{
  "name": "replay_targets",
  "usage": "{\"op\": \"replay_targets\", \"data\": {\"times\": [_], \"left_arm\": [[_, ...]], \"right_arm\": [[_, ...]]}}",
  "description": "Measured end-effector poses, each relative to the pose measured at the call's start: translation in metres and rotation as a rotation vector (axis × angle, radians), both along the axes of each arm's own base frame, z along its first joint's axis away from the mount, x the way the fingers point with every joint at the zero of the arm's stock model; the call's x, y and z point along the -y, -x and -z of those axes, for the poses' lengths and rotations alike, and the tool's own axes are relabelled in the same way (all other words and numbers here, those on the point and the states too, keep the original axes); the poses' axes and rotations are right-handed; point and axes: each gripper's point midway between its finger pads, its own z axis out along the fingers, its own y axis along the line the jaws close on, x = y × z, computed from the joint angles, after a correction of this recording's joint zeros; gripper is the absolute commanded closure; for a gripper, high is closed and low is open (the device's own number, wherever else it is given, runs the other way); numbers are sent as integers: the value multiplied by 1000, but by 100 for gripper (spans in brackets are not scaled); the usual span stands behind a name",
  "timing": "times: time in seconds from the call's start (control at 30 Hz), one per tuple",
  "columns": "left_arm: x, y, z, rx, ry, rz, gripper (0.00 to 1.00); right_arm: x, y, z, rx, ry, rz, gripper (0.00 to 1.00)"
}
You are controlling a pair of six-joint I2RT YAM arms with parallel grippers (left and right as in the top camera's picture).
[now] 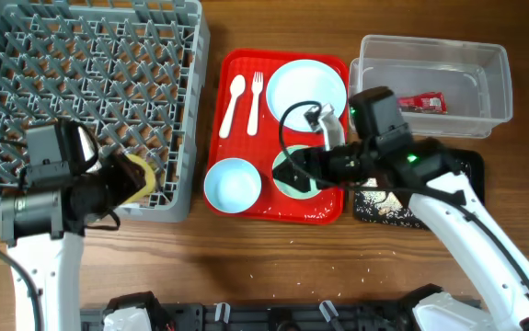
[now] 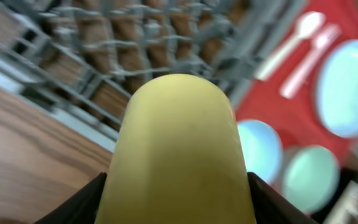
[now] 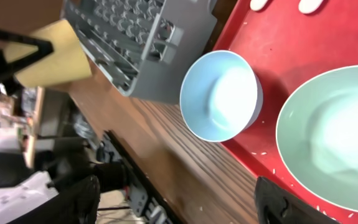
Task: Sort waste into correct bins and load items into the dishwasher rack
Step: 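Place the yellow cup in the dish rack with the left gripper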
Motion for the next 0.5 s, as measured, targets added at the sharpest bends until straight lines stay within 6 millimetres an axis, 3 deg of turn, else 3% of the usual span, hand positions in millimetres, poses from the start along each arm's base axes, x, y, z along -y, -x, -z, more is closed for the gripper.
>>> {"op": "replay_targets", "data": {"times": [0.13,0.23,0.4,0.47,0.5], "left_arm": [[-12,-21,18,-42,-72,-6,47],[1,-37,41,-108,-91,61,50],[14,-39,66,-207,-124,124,48],[10,-39,71,-229,-151,122,33],[9,-38,72,-235,-156,120,18]], "right_arm": [[3,-4,4,17,37,22,19],[4,-5,5,21,46,28,19],[5,-5,6,21,47,28,18],[5,-6,6,22,50,30,18],[5,-6,6,22,50,30,18]]}}
